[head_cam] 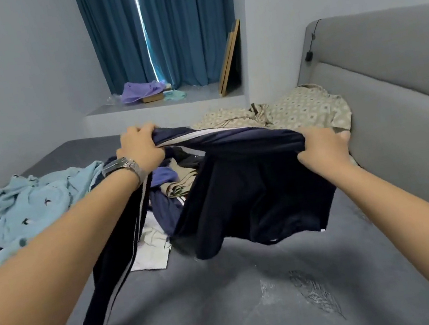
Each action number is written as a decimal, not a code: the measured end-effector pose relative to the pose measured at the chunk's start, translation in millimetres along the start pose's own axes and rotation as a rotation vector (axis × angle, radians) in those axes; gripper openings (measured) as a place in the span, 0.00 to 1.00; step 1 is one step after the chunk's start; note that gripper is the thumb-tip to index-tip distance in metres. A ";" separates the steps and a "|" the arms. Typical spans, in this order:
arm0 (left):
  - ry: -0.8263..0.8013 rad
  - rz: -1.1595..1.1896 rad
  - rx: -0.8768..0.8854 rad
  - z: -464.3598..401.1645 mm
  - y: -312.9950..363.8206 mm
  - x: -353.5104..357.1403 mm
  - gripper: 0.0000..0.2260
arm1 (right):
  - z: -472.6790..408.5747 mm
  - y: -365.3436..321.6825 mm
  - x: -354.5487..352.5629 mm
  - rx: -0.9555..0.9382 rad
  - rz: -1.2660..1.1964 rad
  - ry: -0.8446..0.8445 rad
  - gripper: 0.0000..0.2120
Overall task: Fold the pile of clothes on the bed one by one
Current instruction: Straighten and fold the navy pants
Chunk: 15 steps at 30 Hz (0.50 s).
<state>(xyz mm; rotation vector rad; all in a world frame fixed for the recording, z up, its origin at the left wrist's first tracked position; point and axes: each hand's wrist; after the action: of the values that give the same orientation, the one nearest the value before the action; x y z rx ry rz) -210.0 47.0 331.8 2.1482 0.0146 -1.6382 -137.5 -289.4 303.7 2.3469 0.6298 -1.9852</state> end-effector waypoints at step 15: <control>-0.609 0.753 -0.348 198.9 -47.6 320.2 0.15 | 137.8 19.8 290.0 0.327 -0.194 -0.688 0.19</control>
<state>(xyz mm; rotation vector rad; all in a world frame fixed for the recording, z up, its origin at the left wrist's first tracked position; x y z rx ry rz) -309.0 -58.7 -19.4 1.1168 -0.5720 -1.5772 -227.3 -256.6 -3.5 1.5561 0.5222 -2.9340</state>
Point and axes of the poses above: each hand's wrist, its own z-axis away from the middle knuckle, its own x-axis out of the palm, y = z × x, and after that the axes turned 14 degrees about -y, right-handed
